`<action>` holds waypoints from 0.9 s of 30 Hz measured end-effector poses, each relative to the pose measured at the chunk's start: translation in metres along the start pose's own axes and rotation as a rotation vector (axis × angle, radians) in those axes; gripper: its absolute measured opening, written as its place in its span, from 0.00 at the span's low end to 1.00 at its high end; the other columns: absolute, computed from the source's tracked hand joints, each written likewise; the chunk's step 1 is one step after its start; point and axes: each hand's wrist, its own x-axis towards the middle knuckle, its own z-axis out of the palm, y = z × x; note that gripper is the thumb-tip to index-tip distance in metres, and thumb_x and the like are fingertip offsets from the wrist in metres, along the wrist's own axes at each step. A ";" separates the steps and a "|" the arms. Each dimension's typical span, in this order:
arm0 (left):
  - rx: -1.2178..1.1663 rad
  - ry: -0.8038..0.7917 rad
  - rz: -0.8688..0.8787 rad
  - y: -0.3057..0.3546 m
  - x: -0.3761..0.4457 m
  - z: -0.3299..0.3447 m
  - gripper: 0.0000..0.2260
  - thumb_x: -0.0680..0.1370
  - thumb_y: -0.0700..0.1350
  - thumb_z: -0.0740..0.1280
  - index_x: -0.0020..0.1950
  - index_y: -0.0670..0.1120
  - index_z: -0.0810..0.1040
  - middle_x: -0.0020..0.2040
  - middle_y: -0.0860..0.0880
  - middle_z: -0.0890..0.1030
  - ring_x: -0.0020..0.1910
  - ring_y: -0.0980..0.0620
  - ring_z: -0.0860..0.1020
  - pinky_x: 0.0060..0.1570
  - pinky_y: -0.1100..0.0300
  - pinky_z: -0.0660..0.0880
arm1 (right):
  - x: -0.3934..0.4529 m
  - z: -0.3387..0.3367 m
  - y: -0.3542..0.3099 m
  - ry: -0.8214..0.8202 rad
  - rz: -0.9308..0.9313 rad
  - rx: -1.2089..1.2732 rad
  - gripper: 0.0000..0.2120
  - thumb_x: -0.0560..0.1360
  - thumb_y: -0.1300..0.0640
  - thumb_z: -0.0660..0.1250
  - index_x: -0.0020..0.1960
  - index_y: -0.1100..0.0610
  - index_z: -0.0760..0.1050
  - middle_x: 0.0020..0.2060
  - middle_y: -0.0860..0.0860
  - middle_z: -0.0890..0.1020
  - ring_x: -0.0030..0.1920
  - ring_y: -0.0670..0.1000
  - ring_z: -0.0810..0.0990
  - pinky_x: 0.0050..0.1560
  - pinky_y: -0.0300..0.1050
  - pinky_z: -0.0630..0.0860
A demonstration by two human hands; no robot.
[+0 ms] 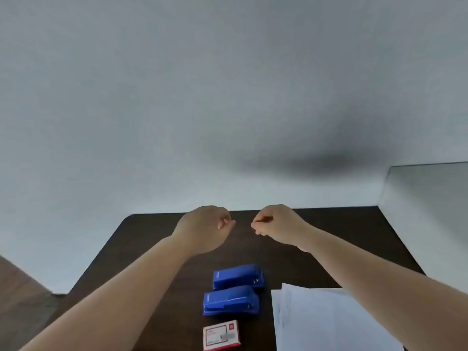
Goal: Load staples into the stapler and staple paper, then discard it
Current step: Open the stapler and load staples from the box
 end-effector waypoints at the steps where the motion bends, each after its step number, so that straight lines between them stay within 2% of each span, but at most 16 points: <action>1: 0.004 -0.071 0.008 -0.005 -0.008 0.015 0.13 0.79 0.55 0.58 0.53 0.51 0.79 0.44 0.57 0.77 0.46 0.56 0.76 0.47 0.61 0.71 | -0.002 0.014 0.011 -0.047 0.002 -0.032 0.07 0.77 0.56 0.65 0.49 0.56 0.81 0.39 0.45 0.81 0.45 0.46 0.80 0.51 0.40 0.74; 4: -0.041 -0.196 0.013 -0.022 -0.027 0.066 0.14 0.78 0.58 0.60 0.54 0.52 0.79 0.48 0.57 0.79 0.48 0.57 0.76 0.51 0.59 0.75 | -0.006 0.055 0.046 -0.108 -0.014 -0.066 0.06 0.76 0.57 0.66 0.50 0.56 0.81 0.38 0.45 0.81 0.45 0.46 0.80 0.51 0.40 0.74; 6: -0.096 -0.190 0.026 -0.028 -0.039 0.096 0.14 0.77 0.58 0.62 0.54 0.52 0.80 0.49 0.56 0.80 0.49 0.57 0.77 0.53 0.58 0.76 | -0.010 0.078 0.064 -0.070 -0.045 -0.036 0.06 0.76 0.57 0.66 0.49 0.56 0.81 0.38 0.47 0.81 0.44 0.47 0.80 0.49 0.40 0.76; 9: -0.166 -0.113 0.058 -0.033 -0.054 0.131 0.14 0.75 0.58 0.66 0.55 0.51 0.80 0.47 0.56 0.79 0.47 0.57 0.77 0.50 0.61 0.75 | -0.017 0.096 0.083 0.083 -0.091 0.072 0.07 0.75 0.57 0.67 0.50 0.58 0.81 0.40 0.50 0.83 0.41 0.46 0.81 0.45 0.39 0.77; 11: -0.188 -0.046 0.071 -0.035 -0.067 0.153 0.17 0.74 0.58 0.67 0.58 0.51 0.77 0.49 0.55 0.79 0.48 0.55 0.77 0.50 0.60 0.75 | -0.029 0.105 0.093 0.124 -0.128 0.106 0.07 0.76 0.58 0.66 0.51 0.58 0.80 0.40 0.52 0.84 0.40 0.46 0.82 0.44 0.40 0.79; 14: -0.244 0.102 0.040 -0.036 -0.080 0.177 0.21 0.73 0.59 0.67 0.63 0.52 0.74 0.54 0.53 0.80 0.52 0.52 0.77 0.54 0.55 0.75 | -0.049 0.116 0.103 0.124 -0.187 0.015 0.08 0.76 0.60 0.64 0.52 0.59 0.80 0.45 0.53 0.83 0.46 0.51 0.81 0.50 0.44 0.78; 17: -0.277 0.207 -0.004 -0.031 -0.086 0.188 0.21 0.74 0.60 0.65 0.64 0.52 0.73 0.58 0.53 0.80 0.55 0.52 0.77 0.57 0.55 0.74 | -0.064 0.128 0.105 0.057 -0.231 -0.185 0.09 0.75 0.59 0.63 0.52 0.58 0.81 0.49 0.53 0.82 0.49 0.52 0.79 0.51 0.45 0.73; 21: -0.273 0.232 -0.101 -0.022 -0.088 0.187 0.20 0.73 0.64 0.65 0.60 0.55 0.74 0.55 0.54 0.80 0.54 0.51 0.77 0.54 0.56 0.73 | -0.071 0.135 0.098 -0.002 -0.206 -0.268 0.10 0.73 0.53 0.67 0.51 0.58 0.79 0.46 0.53 0.81 0.50 0.53 0.80 0.51 0.47 0.75; 24: -0.223 0.218 -0.129 -0.017 -0.084 0.187 0.18 0.69 0.68 0.64 0.50 0.57 0.72 0.48 0.57 0.79 0.50 0.52 0.78 0.50 0.57 0.72 | -0.073 0.143 0.101 0.045 -0.250 -0.317 0.12 0.73 0.52 0.68 0.52 0.57 0.79 0.44 0.53 0.80 0.50 0.54 0.79 0.48 0.44 0.72; 26: -0.288 0.256 -0.120 -0.016 -0.081 0.185 0.16 0.70 0.66 0.65 0.45 0.56 0.72 0.42 0.58 0.78 0.45 0.53 0.77 0.45 0.58 0.71 | -0.072 0.144 0.104 0.079 -0.315 -0.339 0.09 0.74 0.52 0.68 0.52 0.54 0.80 0.45 0.52 0.81 0.49 0.53 0.78 0.45 0.40 0.69; 27: -0.385 0.286 -0.107 -0.017 -0.082 0.182 0.15 0.71 0.64 0.66 0.44 0.54 0.72 0.40 0.57 0.77 0.42 0.54 0.76 0.42 0.59 0.71 | -0.070 0.142 0.105 0.085 -0.331 -0.337 0.07 0.74 0.52 0.68 0.50 0.53 0.79 0.42 0.48 0.80 0.47 0.52 0.77 0.43 0.38 0.67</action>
